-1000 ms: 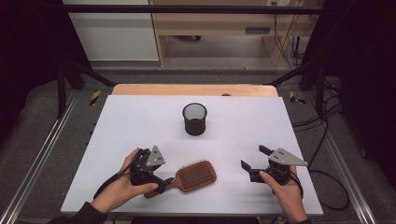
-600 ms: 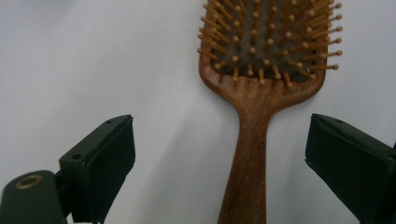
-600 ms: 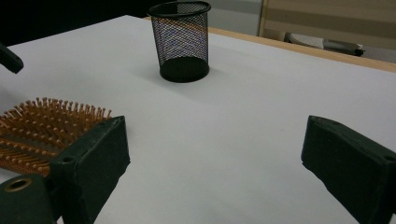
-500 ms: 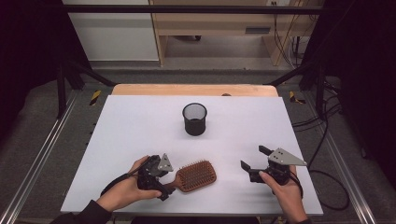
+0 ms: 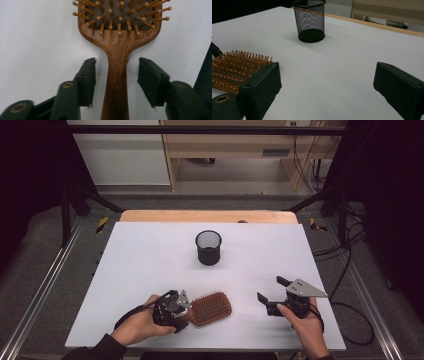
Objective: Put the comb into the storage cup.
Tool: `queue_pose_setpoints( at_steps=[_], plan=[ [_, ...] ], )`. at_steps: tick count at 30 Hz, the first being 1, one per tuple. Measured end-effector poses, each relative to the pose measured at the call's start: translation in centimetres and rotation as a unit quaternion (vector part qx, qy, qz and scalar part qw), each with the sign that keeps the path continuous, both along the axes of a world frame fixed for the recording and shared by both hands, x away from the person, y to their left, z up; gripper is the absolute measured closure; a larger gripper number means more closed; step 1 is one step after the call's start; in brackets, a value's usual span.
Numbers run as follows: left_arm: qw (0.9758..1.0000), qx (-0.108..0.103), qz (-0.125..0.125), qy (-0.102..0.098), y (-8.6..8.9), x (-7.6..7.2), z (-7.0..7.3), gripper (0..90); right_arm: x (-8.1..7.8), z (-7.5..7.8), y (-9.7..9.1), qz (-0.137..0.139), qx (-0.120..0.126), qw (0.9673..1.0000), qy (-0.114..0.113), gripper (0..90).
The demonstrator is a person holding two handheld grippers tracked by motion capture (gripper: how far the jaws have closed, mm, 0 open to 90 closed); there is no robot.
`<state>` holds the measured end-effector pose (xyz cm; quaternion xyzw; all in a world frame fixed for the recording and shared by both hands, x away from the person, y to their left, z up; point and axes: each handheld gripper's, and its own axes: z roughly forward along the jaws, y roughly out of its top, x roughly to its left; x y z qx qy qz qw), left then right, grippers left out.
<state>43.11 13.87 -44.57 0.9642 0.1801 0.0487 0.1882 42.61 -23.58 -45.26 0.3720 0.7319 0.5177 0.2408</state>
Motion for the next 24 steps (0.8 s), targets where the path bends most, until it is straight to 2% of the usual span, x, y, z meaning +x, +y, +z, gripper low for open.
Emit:
queue_pose_setpoints(
  at_steps=[1,6,11,17,24],
  plan=[
    [1.0,0.001,-0.001,0.001,-0.1,0.0,-0.1,52.3,0.0,0.0,0.0,0.0,0.0,1.0,0.0,8.0],
    [0.9998,0.015,-0.017,0.002,-0.5,0.0,-0.3,64.2,0.0,0.0,0.0,0.002,0.001,1.0,0.0,8.1],
    [0.9995,0.022,-0.02,0.009,-0.8,0.0,-0.2,69.4,0.0,0.0,0.0,0.002,0.0,1.0,0.001,8.4],
    [0.9993,0.032,-0.005,0.021,-1.1,0.3,-0.2,72.0,0.0,0.0,0.1,0.004,-0.002,1.0,0.001,8.6],
    [0.9997,0.017,-0.013,0.009,-0.7,0.1,-0.2,72.6,-0.1,0.0,0.1,0.006,0.004,1.0,0.002,8.9]
  ],
)
